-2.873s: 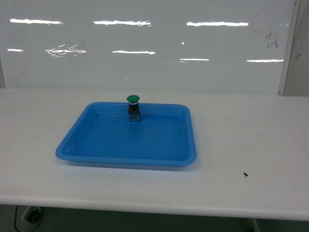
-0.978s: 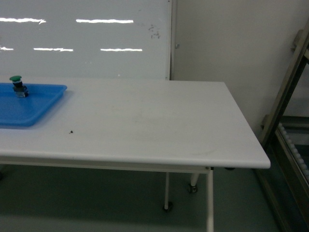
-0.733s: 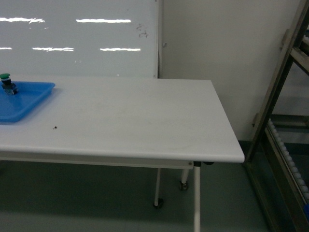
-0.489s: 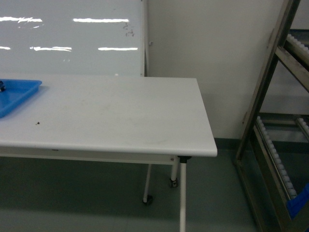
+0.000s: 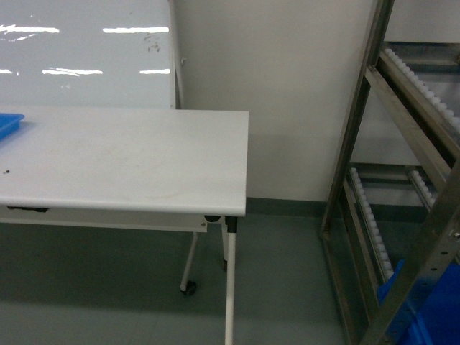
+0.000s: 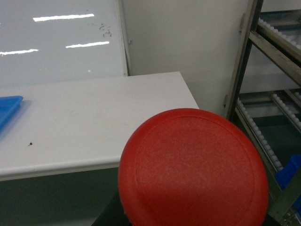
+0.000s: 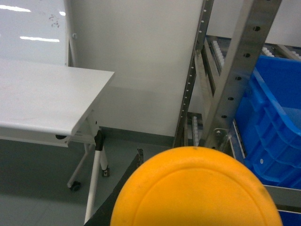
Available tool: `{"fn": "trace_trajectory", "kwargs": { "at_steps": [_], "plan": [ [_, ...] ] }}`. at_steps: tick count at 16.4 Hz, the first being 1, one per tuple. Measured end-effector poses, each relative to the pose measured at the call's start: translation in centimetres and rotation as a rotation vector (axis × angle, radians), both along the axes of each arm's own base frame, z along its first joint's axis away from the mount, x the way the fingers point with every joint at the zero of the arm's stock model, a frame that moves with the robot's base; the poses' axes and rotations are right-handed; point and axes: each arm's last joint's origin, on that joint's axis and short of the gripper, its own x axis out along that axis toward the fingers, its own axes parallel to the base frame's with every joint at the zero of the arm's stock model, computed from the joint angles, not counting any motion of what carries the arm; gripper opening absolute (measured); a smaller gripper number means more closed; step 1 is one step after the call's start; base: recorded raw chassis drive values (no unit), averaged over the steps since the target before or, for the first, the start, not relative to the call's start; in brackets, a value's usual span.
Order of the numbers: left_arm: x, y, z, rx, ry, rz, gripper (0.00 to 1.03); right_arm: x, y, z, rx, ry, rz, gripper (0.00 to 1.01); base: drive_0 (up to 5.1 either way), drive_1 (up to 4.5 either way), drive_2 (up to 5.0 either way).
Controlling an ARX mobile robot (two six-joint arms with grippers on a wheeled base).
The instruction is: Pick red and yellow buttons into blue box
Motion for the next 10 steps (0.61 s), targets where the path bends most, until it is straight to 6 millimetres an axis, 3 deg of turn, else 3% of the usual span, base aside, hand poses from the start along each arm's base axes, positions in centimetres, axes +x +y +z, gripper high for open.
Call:
{"fn": "trace_trajectory", "kwargs": {
  "at_steps": [10],
  "plan": [
    [0.01,-0.01,-0.01,0.000,0.001,-0.001,0.24,0.00,0.00,0.00,0.000,0.000,0.000,0.27,5.0,-2.42,-2.4]
  ]
}}
